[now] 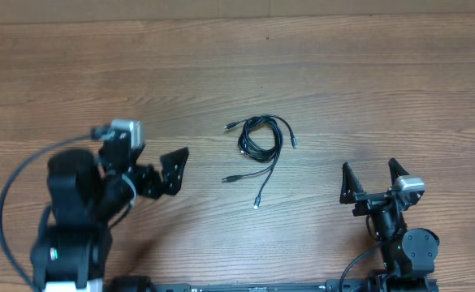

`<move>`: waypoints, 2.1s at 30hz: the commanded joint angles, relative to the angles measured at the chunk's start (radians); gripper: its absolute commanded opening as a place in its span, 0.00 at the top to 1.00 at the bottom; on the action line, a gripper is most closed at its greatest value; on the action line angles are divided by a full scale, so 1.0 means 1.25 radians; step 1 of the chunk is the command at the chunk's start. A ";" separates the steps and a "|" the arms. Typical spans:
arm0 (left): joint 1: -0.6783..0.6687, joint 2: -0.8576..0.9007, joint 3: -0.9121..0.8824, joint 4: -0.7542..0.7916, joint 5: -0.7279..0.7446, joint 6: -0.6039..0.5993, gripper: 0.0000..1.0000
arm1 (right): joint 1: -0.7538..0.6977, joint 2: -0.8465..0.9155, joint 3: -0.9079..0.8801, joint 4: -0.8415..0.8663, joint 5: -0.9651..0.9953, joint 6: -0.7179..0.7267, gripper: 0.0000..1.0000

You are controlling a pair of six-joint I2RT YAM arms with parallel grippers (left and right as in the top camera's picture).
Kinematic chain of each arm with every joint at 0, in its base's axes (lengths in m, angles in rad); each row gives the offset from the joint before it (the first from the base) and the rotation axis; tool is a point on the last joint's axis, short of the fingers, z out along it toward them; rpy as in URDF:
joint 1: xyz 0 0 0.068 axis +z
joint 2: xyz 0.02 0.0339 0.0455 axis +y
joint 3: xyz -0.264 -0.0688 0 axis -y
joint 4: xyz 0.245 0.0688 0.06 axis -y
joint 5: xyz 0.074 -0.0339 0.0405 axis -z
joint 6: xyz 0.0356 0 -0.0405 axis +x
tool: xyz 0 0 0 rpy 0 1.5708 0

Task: Untangle cables
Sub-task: 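Move the left gripper forward over the black cable bundle, then lower the left gripper and grasp the coiled black cables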

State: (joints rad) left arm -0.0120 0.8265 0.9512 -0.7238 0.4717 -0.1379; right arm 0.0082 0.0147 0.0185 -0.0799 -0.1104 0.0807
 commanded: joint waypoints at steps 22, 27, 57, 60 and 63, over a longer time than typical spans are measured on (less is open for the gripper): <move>-0.322 0.609 0.213 0.175 -0.055 0.207 0.00 | 0.003 -0.009 -0.009 0.003 0.009 -0.003 0.00; -0.322 0.716 0.213 0.266 -0.138 0.221 0.07 | 0.003 -0.009 -0.009 0.003 0.009 -0.003 0.00; -0.318 0.889 0.220 0.412 -0.134 0.460 0.96 | 0.003 -0.009 -0.009 0.003 0.009 -0.003 0.00; -0.318 0.803 0.220 0.362 -0.134 0.461 0.96 | 0.003 -0.009 -0.009 0.003 0.009 -0.003 0.00; -0.318 0.739 0.220 0.308 -0.134 0.460 0.96 | 0.003 -0.009 -0.009 0.003 0.009 -0.003 0.00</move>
State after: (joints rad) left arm -0.4103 1.8755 1.2163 -0.3103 0.3019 0.4294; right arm 0.0082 0.0147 0.0185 -0.0799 -0.1043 0.0811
